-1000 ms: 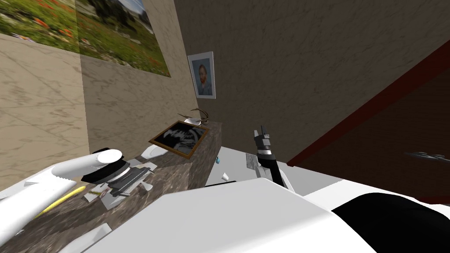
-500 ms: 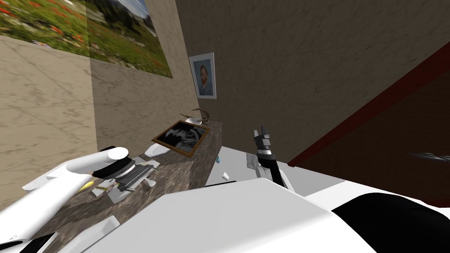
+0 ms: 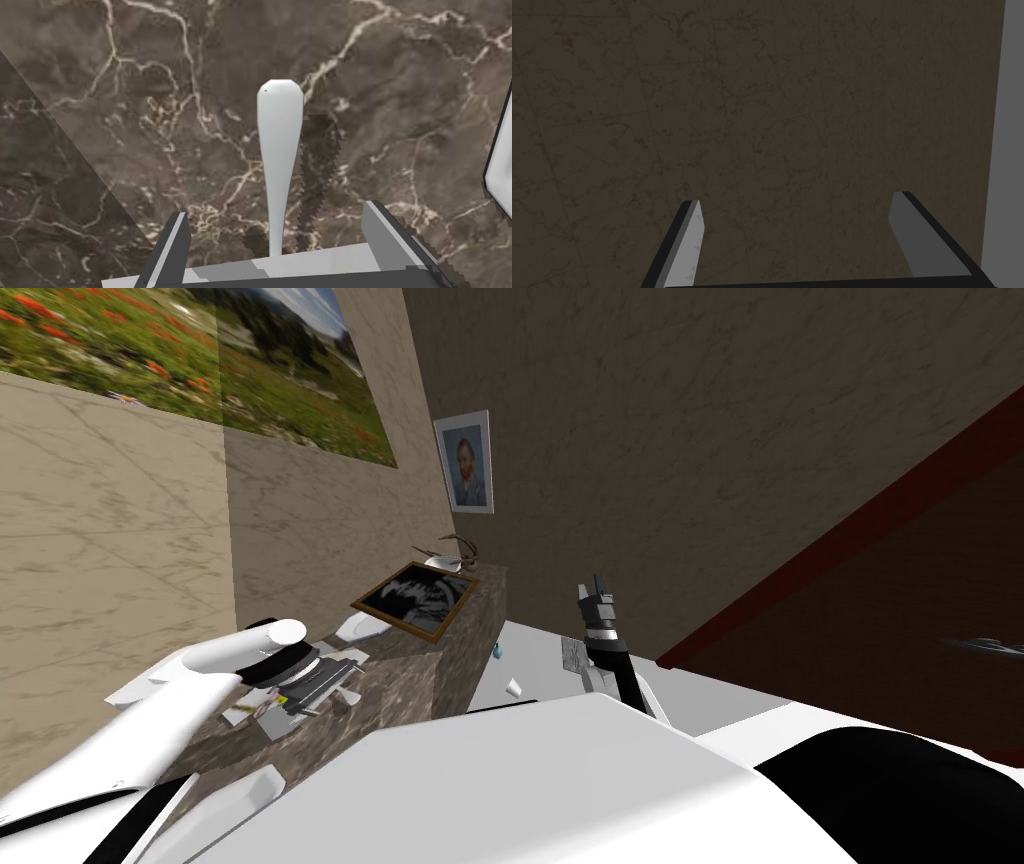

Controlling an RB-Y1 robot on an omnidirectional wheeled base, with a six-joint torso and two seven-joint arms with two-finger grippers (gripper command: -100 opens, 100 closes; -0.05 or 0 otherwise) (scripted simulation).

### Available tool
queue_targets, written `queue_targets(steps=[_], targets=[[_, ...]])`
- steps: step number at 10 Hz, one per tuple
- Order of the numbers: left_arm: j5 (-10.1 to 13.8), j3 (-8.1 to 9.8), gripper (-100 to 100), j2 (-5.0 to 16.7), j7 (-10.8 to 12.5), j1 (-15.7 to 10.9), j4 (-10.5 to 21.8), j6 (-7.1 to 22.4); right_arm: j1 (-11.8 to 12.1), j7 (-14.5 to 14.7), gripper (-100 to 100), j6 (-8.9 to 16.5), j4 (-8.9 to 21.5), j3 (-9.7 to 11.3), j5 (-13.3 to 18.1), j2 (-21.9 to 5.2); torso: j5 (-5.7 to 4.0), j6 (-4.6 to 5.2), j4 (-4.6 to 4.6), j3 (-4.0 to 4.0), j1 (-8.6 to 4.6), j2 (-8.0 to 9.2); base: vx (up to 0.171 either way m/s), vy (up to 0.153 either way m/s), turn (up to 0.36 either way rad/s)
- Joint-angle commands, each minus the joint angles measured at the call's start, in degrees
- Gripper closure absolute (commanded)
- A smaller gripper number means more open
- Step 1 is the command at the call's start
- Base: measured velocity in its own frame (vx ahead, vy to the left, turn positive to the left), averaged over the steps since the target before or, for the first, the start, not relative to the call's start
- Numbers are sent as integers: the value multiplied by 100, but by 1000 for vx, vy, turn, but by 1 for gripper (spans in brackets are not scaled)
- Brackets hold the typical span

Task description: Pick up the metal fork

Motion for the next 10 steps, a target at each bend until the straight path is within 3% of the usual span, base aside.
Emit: queue_targets(steps=[1,2,3,4,5,6,10], targets=[[-271,90,-100,-155,-103,-166,127,56,0,0,0,0,0,0,0,0,0,0,0,0,0,0,-20,3,22],[-441,165,-100,-286,-190,-309,236,103,0,0,0,0,0,0,0,0,0,0,0,-1,1,-1,-27,8,34],[-488,165,-100,-286,-190,-309,236,103,0,0,0,0,0,0,0,0,1,0,0,0,3,0,-18,4,6],[-706,241,-100,-418,-277,-452,345,150,0,0,0,0,0,0,0,0,1,0,0,-1,2,-1,-15,2,16],[-589,204,-100,-352,-236,-376,300,113,0,0,0,0,0,0,0,0,0,0,-1,-2,1,-3,-7,0,2],[-609,211,100,-362,-252,-385,309,120,0,0,0,0,0,0,0,0,0,0,-1,-2,1,-4,0,0,0],[-607,208,100,-361,-256,-384,306,122,0,0,0,0,0,0,0,0,1,-1,-2,-6,2,-11,0,0,0]])
